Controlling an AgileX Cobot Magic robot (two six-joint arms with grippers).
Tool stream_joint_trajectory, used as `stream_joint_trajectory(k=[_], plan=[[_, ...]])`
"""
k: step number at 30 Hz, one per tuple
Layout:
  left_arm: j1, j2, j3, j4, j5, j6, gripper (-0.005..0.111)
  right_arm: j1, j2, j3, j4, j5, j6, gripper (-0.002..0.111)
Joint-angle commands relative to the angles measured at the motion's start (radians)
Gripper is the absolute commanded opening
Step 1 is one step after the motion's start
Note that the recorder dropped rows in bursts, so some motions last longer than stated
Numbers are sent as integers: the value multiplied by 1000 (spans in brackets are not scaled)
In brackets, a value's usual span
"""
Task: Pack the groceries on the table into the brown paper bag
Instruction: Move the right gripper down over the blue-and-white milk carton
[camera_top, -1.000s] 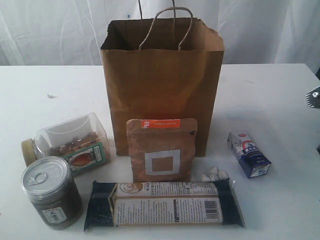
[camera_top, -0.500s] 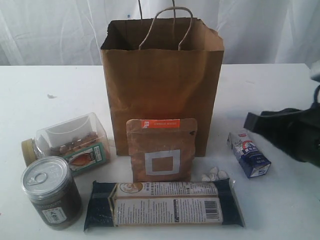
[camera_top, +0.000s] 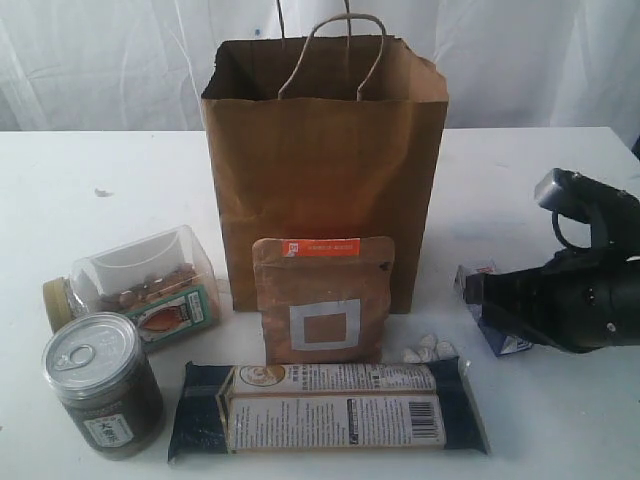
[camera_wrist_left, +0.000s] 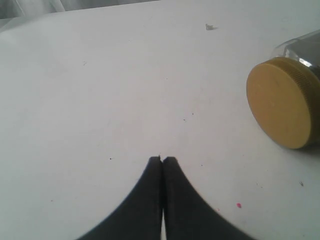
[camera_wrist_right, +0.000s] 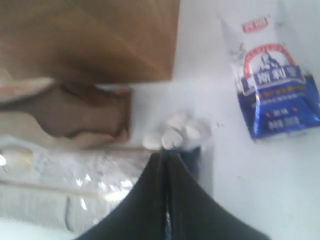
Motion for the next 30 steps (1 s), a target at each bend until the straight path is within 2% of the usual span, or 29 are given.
stream_joint_trajectory(k=[1, 3, 6, 10, 18, 21, 27, 30], plan=[[-2, -5, 4, -2, -1, 2, 0, -50, 1, -177, -716, 323, 468, 0], [-2, -5, 4, -2, -1, 2, 0, -50, 1, -265, -867, 466, 501, 0], [-2, -5, 4, -2, -1, 2, 0, -50, 1, -354, -940, 548, 504, 0], [-2, -5, 4, -2, -1, 2, 0, -50, 39, -419, -942, 494, 507, 0], [-2, -5, 4, -2, -1, 2, 0, -50, 264, -476, -942, 394, 483, 2], [-2, -5, 4, -2, -1, 2, 0, -48, 313, -476, -926, 371, 461, 13], [-2, -5, 4, -2, -1, 2, 0, -48, 341, -476, -857, 286, 461, 53], [-2, -5, 4, -2, -1, 2, 0, -48, 341, -476, -812, 259, 461, 61]])
